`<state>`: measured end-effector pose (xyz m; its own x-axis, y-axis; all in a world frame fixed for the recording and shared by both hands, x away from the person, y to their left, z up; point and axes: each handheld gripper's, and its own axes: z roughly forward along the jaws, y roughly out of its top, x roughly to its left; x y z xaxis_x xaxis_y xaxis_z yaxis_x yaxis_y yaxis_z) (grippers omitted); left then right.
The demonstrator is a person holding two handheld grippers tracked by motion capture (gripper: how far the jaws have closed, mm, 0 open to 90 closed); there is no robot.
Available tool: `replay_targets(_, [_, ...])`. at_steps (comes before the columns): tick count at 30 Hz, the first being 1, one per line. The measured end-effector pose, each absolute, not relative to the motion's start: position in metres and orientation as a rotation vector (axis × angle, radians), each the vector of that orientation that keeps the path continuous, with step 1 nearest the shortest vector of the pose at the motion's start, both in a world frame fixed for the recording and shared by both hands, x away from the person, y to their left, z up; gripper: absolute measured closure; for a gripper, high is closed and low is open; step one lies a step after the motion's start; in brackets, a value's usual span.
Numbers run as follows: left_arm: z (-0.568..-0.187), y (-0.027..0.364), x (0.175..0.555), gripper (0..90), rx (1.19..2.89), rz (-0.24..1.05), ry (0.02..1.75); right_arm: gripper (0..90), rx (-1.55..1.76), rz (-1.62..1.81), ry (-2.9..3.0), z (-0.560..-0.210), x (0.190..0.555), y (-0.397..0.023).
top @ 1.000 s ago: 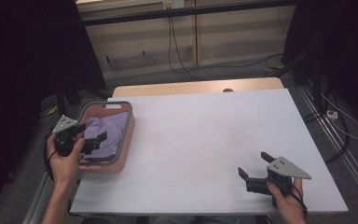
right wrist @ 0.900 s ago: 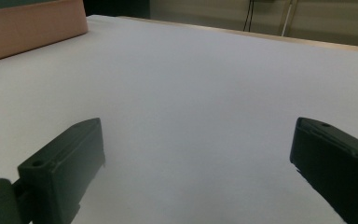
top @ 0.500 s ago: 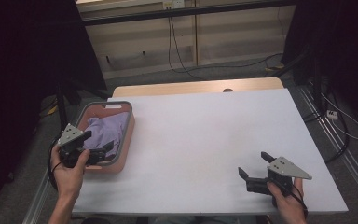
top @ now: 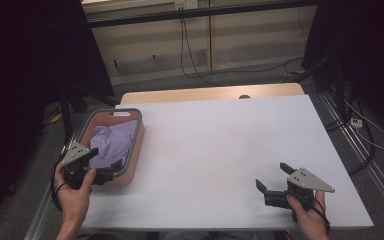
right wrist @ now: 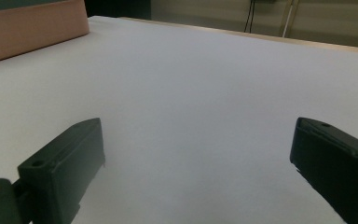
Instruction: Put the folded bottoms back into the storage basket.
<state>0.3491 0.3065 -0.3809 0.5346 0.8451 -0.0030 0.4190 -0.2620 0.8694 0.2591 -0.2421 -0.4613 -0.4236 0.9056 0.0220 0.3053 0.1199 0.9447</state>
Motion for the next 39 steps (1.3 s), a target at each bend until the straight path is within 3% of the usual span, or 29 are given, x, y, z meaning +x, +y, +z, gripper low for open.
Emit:
replay_targets(16, [-0.393, 0.275, 0.335, 6.7, 1.889, 0.506, 0.967, 2.8, 1.170, 1.306, 1.813, -0.461, 0.259, -0.242])
replay_targets(26, [-0.398, 0.245, 0.319, 7.3, 1.913, 0.511, 0.873, 2.8, 1.167, 1.305, 1.814, -0.461, 0.259, -0.242])
replay_targets(39, [-0.402, 0.207, 0.333, 6.9, 1.928, 0.428, 0.773, 2.8, 1.164, 1.310, 1.814, -0.461, 0.259, -0.242])
